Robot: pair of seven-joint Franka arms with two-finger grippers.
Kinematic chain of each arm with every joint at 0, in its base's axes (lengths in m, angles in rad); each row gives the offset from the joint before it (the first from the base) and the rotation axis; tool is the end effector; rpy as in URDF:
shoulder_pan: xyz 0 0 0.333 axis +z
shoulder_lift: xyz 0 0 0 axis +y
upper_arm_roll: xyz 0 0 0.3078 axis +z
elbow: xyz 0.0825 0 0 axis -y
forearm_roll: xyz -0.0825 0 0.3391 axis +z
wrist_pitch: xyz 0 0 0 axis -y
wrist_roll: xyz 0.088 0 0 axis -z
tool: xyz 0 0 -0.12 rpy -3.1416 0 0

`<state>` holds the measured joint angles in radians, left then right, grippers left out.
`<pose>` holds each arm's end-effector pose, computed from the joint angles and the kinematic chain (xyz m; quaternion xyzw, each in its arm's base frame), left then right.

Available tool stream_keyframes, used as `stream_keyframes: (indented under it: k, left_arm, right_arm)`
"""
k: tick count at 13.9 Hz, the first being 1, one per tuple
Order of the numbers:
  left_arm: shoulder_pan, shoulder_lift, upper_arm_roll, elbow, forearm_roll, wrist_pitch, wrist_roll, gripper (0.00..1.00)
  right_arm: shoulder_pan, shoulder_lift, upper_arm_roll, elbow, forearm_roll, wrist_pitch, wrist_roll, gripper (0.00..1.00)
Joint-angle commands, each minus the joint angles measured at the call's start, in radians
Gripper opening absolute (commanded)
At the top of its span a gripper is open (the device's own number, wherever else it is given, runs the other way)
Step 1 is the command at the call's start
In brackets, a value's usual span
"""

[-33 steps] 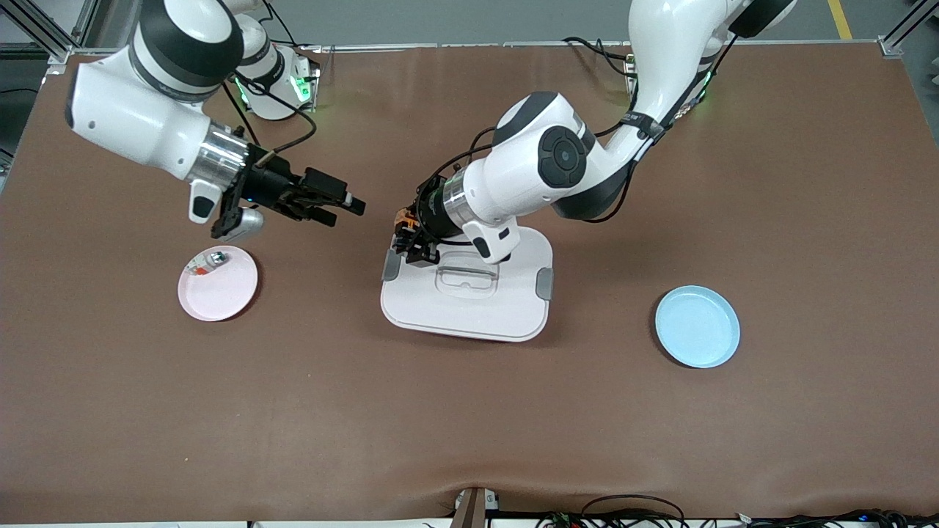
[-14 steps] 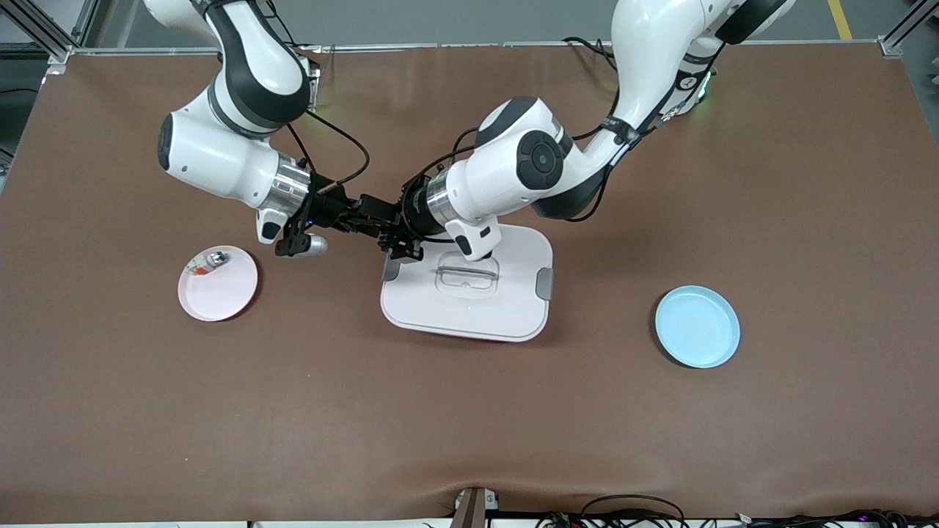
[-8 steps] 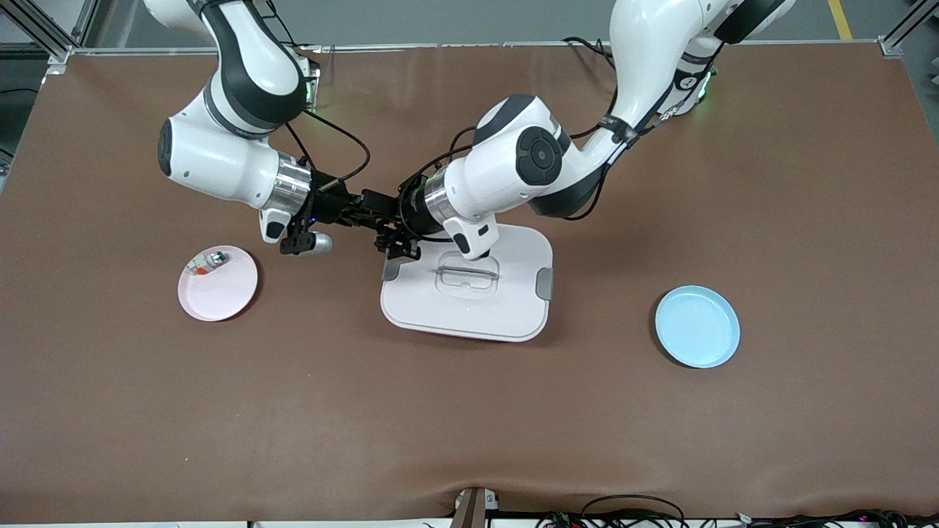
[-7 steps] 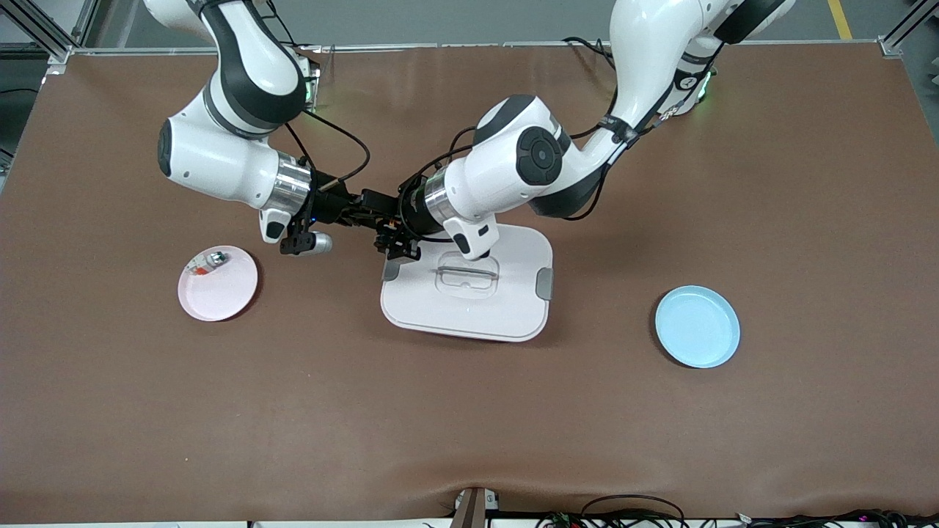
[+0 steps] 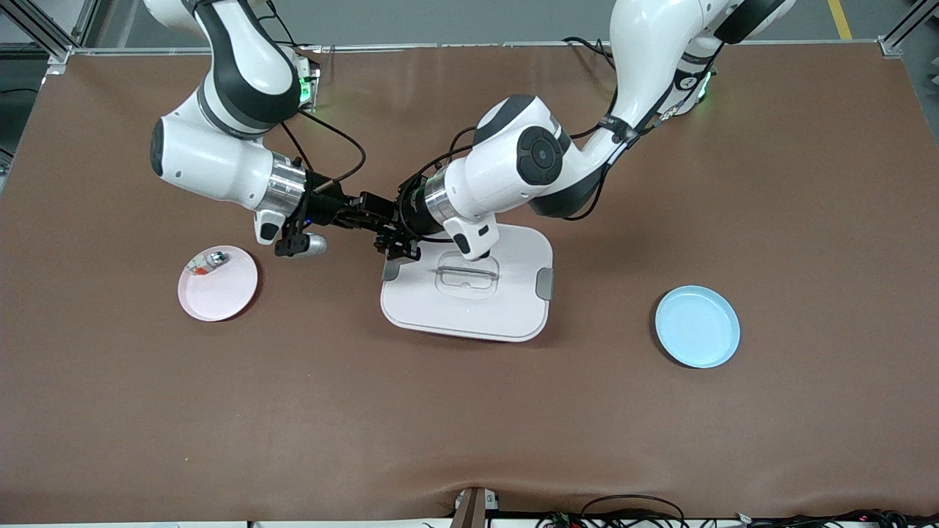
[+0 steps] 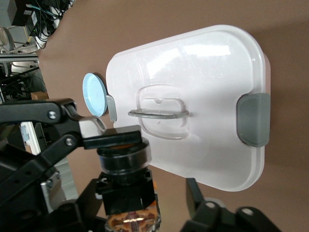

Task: Transfer orange switch to right arm and place
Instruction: 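Open the left gripper and carry the switch toward the white plate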

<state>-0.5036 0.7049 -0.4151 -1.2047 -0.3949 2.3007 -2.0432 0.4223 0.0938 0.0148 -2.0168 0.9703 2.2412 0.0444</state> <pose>0.5079 -0.5296 0.4354 0.6903 0.6304 -0.2664 0.2350 0.4900 0.2646 0.4354 -0.9173 0.0881 0.0357 0.3868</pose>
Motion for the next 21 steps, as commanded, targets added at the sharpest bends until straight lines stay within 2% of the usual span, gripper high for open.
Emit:
stream_keyframes:
  k: [1, 3, 4, 7, 8, 9, 10, 11, 13, 17, 18, 21]
  left_arm:
    - [-0.009, 0.013, 0.002, 0.027, -0.018, 0.006, 0.009, 0.0]
    - [-0.009, 0.01, 0.002, 0.027, -0.018, 0.006, 0.009, 0.0]
    - [-0.009, 0.01, 0.002, 0.027, -0.018, 0.006, 0.009, 0.0]
    - [-0.009, 0.012, 0.005, 0.027, -0.018, 0.006, 0.009, 0.0]
    - [-0.007, 0.012, 0.005, 0.027, -0.018, 0.006, 0.009, 0.0]
    - [-0.006, 0.01, 0.005, 0.025, -0.018, 0.006, 0.011, 0.11]
    - [-0.006, 0.01, 0.007, 0.025, -0.016, 0.006, 0.015, 0.49]
    - [-0.007, 0.005, 0.009, 0.025, -0.016, 0.006, 0.05, 0.99]
    - [-0.007, 0.002, 0.015, 0.025, -0.012, 0.006, 0.07, 1.0]
    - [0.046, -0.034, 0.028, 0.025, -0.002, 0.003, 0.078, 1.0]
    - [0.068, -0.051, 0.028, 0.024, 0.008, -0.001, 0.087, 1.0]
    - [0.146, -0.117, 0.033, 0.017, 0.039, -0.047, 0.177, 1.0]
  right_arm:
    - [-0.011, -0.005, 0.002, 0.027, 0.01, -0.018, -0.012, 0.66]
    - [-0.011, -0.005, 0.002, 0.03, 0.008, -0.018, -0.014, 0.6]
    - [-0.011, -0.006, 0.002, 0.03, 0.002, -0.018, -0.021, 0.51]
    - [-0.016, -0.006, 0.002, 0.027, -0.03, -0.018, -0.133, 0.14]
    - [-0.016, -0.006, 0.002, 0.027, -0.031, -0.018, -0.135, 0.09]
    - [-0.017, -0.006, 0.002, 0.027, -0.031, -0.02, -0.135, 0.0]
    - [-0.025, -0.005, 0.002, 0.029, -0.031, -0.034, -0.124, 0.0]
    - [-0.04, -0.005, 0.002, 0.029, -0.031, -0.07, -0.126, 0.0]
    - [-0.069, -0.005, 0.002, 0.03, -0.031, -0.132, -0.135, 0.0]
    - [-0.083, -0.005, 0.002, 0.036, -0.034, -0.137, -0.14, 0.0]
    - [-0.097, -0.005, 0.002, 0.044, -0.059, -0.14, -0.162, 0.0]
    - [-0.148, -0.002, 0.002, 0.073, -0.212, -0.202, -0.306, 0.0]
